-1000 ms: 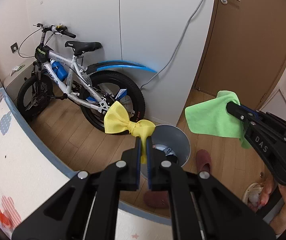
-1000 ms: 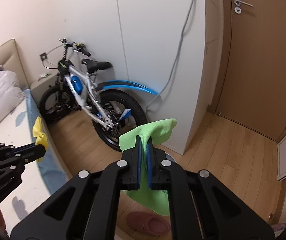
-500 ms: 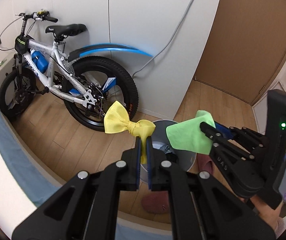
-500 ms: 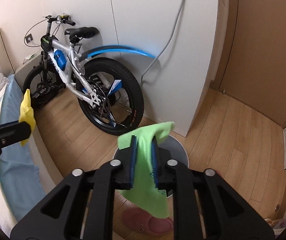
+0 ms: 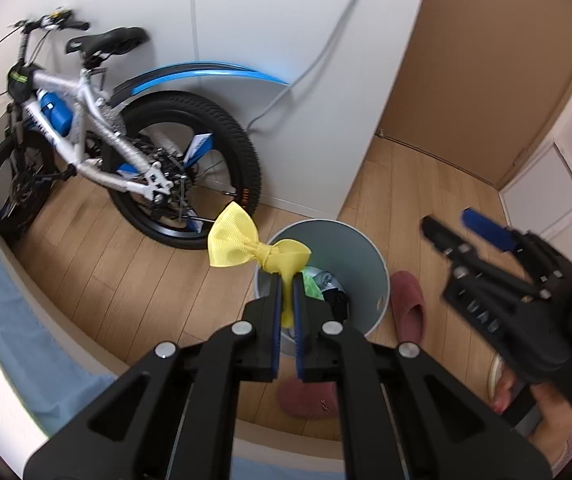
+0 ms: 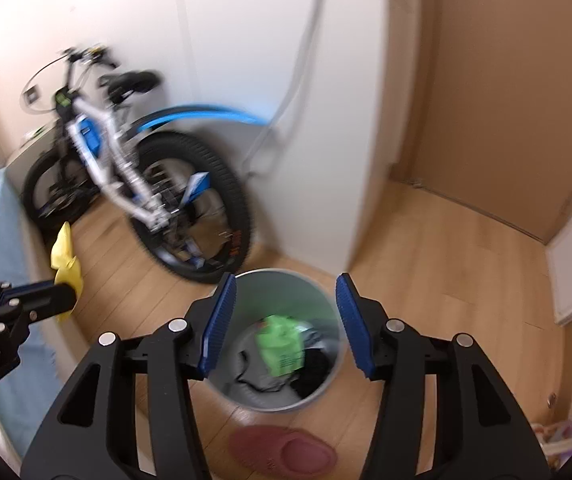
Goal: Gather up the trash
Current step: 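Open both tools to drop the bow and cloth into the bin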
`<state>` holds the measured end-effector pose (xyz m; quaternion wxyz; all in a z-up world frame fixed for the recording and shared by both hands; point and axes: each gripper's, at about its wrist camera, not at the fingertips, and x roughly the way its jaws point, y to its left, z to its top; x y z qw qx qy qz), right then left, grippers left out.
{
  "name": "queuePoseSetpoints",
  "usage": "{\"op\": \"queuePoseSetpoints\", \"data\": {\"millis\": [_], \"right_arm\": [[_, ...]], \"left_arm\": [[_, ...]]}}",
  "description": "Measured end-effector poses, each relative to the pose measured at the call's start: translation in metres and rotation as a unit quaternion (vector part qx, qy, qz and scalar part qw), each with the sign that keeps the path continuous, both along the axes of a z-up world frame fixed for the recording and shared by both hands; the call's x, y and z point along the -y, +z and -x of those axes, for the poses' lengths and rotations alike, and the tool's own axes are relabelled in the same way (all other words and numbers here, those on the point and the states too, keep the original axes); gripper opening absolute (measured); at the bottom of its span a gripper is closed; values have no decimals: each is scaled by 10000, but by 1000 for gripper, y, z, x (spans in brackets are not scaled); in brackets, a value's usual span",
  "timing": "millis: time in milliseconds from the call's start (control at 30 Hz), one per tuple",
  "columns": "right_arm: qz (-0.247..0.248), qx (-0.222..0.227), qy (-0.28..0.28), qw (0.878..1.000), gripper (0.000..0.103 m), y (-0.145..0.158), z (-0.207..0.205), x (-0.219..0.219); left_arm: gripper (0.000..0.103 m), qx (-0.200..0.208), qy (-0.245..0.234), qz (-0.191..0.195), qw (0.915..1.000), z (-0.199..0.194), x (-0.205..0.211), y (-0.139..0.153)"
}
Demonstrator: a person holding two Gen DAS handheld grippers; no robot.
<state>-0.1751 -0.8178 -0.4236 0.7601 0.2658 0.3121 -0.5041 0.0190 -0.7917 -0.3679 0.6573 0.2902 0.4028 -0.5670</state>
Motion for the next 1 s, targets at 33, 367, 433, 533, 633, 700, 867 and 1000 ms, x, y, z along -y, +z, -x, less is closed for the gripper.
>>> {"op": "queuePoseSetpoints", "data": {"millis": [33, 367, 433, 533, 633, 700, 867, 1000], "right_arm": [[43, 5, -140, 9999, 50, 2, 7, 2], [-60, 365, -691, 9969, 51, 2, 54, 14], [-103, 432, -741, 9963, 51, 0, 60, 16], [-152, 504, -776, 9956, 51, -2, 65, 18], [-204, 560, -772, 9952, 51, -3, 66, 17], [-219, 585, -762, 9951, 51, -3, 66, 18], [-236, 642, -775, 9946, 51, -4, 67, 19], [-279, 698, -692, 9948, 51, -4, 62, 18]], "left_arm": [[6, 19, -62, -8, 10000, 4, 4, -1], [9, 41, -733, -169, 9972, 46, 52, -26], [9, 60, -780, -196, 9967, 49, 62, -32], [11, 45, -830, -279, 9961, 55, 72, -40], [43, 114, -817, -316, 9961, 60, 77, -45], [68, 169, -780, -161, 9967, 62, 75, -43], [72, 135, -759, -222, 9968, 62, 76, -46], [72, 146, -671, -194, 9975, 57, 70, -38]]}}
